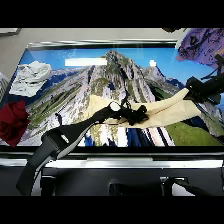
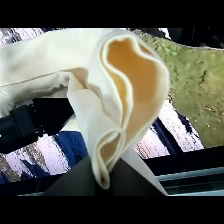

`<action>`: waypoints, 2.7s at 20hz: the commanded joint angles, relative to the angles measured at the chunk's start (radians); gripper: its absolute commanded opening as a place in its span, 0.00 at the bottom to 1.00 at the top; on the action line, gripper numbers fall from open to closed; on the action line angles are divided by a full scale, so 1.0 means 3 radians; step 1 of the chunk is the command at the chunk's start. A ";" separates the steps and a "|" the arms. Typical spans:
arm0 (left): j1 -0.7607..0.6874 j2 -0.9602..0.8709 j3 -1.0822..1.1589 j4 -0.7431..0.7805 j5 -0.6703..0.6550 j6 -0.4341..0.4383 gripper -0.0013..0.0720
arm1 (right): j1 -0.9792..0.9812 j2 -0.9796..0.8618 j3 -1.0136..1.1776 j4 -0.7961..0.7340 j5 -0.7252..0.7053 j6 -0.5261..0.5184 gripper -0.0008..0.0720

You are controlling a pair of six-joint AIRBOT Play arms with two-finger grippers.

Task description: Fold the clothes and pants, and hang the long-sleeved shirts on hangers.

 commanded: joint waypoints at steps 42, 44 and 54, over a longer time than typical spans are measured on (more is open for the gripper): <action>0.2715 0.2220 0.0000 0.2555 -0.2651 0.0177 0.05 | 0.2692 -0.1525 0.0003 0.1162 -0.2542 0.1132 0.58; 0.2715 0.2220 0.0000 0.2555 -0.2650 0.0177 0.05 | 0.2678 -0.1490 0.0003 0.1471 -0.2467 0.0797 0.62; 0.2715 0.2221 0.0000 0.2555 -0.2649 0.0177 0.05 | 0.0669 -0.0532 0.0001 0.1562 -0.1203 -0.0107 0.76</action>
